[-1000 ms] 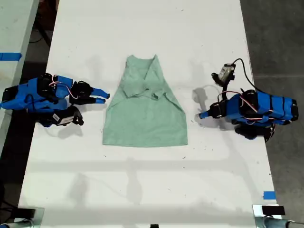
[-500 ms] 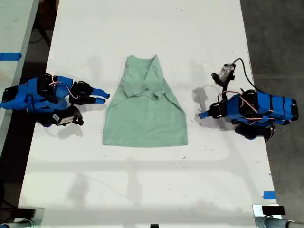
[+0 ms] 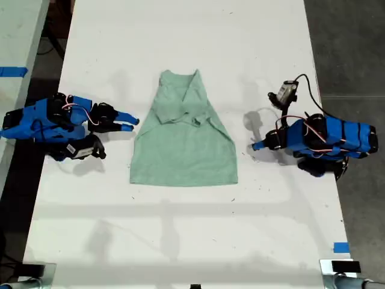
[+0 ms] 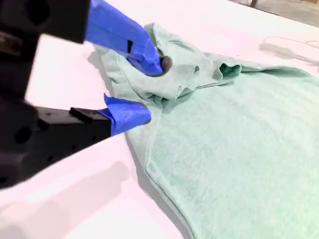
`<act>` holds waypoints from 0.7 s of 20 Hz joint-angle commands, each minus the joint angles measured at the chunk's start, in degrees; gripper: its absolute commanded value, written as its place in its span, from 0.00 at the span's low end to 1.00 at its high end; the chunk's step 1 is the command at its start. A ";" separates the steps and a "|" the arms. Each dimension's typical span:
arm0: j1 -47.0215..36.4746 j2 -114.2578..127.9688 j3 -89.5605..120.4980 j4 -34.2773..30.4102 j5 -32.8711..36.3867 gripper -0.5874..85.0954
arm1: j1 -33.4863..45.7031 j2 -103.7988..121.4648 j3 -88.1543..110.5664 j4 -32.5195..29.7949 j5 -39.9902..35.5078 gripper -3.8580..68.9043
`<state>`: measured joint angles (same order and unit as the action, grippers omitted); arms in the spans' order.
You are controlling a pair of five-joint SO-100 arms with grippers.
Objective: Fold t shirt
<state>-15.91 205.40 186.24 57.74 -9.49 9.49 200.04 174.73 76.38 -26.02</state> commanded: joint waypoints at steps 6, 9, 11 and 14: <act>-0.35 0.53 2.37 0.09 0.44 0.14 | -0.53 0.53 3.43 -0.35 0.44 0.07; -0.35 0.53 2.37 0.09 0.44 0.14 | -0.35 0.53 3.43 -0.35 0.26 0.07; -0.35 0.53 2.37 0.09 0.44 0.14 | -0.35 0.53 3.43 -0.35 0.26 0.07; -0.35 0.53 2.37 0.09 0.44 0.14 | -0.44 0.53 3.43 -0.35 0.18 0.07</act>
